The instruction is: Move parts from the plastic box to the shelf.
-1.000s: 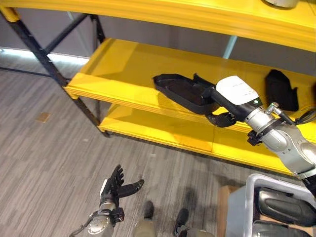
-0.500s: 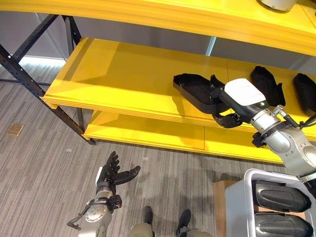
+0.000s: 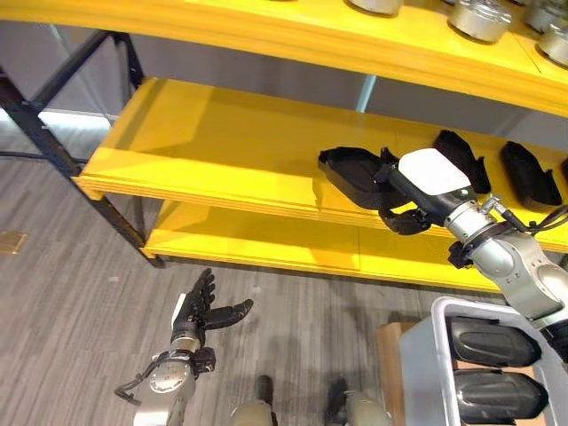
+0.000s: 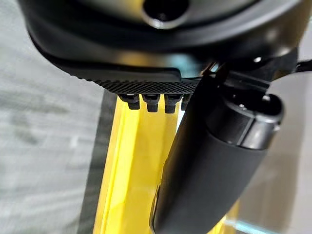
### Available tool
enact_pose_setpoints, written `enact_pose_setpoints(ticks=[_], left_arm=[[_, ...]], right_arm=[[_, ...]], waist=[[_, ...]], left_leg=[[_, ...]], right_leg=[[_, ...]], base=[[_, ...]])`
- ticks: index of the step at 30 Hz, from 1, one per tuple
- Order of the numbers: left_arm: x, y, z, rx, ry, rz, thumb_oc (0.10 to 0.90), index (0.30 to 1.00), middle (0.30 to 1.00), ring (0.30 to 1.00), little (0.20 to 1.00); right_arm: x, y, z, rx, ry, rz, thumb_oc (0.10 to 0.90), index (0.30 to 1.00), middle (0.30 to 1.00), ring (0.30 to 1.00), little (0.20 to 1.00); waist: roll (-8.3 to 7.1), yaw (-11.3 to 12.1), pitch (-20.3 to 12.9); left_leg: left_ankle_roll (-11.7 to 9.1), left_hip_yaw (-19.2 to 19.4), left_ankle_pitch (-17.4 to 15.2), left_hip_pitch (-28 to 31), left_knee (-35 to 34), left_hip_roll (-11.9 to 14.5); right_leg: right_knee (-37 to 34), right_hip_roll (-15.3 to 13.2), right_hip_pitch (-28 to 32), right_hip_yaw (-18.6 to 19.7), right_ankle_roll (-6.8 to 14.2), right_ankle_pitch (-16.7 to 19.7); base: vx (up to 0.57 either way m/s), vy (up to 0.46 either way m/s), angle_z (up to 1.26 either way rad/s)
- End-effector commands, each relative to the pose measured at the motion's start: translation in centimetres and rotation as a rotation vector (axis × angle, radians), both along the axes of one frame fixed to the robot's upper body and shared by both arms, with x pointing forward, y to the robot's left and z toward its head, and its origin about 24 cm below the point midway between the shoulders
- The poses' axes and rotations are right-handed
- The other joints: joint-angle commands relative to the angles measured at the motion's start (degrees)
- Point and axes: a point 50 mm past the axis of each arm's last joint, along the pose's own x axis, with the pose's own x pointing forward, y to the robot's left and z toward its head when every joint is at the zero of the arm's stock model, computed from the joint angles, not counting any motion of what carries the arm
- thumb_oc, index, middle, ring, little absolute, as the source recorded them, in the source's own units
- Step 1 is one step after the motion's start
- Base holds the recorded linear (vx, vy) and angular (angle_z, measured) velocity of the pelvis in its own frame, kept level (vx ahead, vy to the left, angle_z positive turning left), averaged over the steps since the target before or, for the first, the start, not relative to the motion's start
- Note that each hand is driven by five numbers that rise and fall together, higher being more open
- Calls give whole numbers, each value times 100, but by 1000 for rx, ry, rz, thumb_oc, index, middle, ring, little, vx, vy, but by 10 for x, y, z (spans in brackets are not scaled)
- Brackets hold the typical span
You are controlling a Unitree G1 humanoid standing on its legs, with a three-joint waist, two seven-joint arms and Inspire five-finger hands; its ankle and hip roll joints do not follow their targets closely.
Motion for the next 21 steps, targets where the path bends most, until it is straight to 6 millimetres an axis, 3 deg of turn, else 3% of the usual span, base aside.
enact_pose_setpoints(ticks=[1,2,4,5,7,9,11,13,16,21], left_arm=[[15,-1,38,70,-202,-64,900,1000,1000,1000,1000],[14,1,36,69,-195,-59,900,1000,1000,1000,1000],[13,1,34,66,-186,-54,900,1000,1000,1000,1000],[13,1,34,68,-186,-55,900,1000,1000,1000,1000],[9,1,29,42,-169,-33,900,1000,1000,1000,1000],[9,0,29,42,-169,-33,900,1000,1000,1000,1000],[1,2,22,24,-141,-17,900,1000,1000,1000,1000],[-1,1,21,22,-131,-22,900,1000,1000,1000,1000],[-3,0,18,15,-120,-24,900,1000,1000,1000,1000],[-8,-3,11,-11,-93,-24,900,1000,1000,1000,1000]], right_arm=[[2,6,82,80,-353,25,400,300,300,300,300],[2,4,83,73,-358,14,400,300,300,300,300],[1,0,76,74,-334,-1,400,300,300,300,300],[0,-1,76,75,-333,-2,400,300,300,300,300],[-1,-2,74,82,-316,4,400,300,300,300,300],[-1,-2,74,82,-316,5,400,300,300,300,300],[-2,3,79,107,-316,36,400,300,300,300,300],[-1,3,80,117,-308,41,400,300,300,300,300],[-2,5,82,126,-311,53,400,300,300,300,300],[-1,8,84,135,-324,63,400,300,300,300,300]], waist=[[-158,122,-225],[-204,101,-228],[-369,136,-323],[-378,132,-330],[-458,116,-477],[-442,111,-479],[-411,112,-583],[-374,92,-621],[-332,75,-651],[-113,57,-725]], left_leg=[[-530,-685,-389,-232,226,437],[-572,-764,-423,-277,333,475],[-634,-769,-456,-343,392,420],[-632,-774,-450,-343,383,411],[-775,-775,-375,-276,281,619],[-786,-783,-374,-274,276,639],[-942,-789,-181,-166,35,1009],[-1013,-783,-45,-101,-141,1177],[-1056,-787,53,-42,-281,1268],[-1131,-759,223,122,-505,1438]], right_leg=[[-864,-532,468,23,441,1099],[-878,-551,512,90,480,1273],[-1041,-555,692,-49,574,1296],[-1070,-561,710,-65,578,1312],[-1126,-273,816,-126,610,1069],[-1120,-253,819,-135,602,1060],[-1250,93,942,-316,457,502],[-1246,264,978,-343,378,229],[-1228,398,987,-333,309,83],[-1166,641,1041,-328,173,-186]], base=[[67,-281,30],[48,-220,18],[34,-133,45],[89,-203,66],[78,-223,15],[13,-109,-18],[27,-271,-9],[23,-191,-15],[15,-103,-11],[18,-116,-10]])
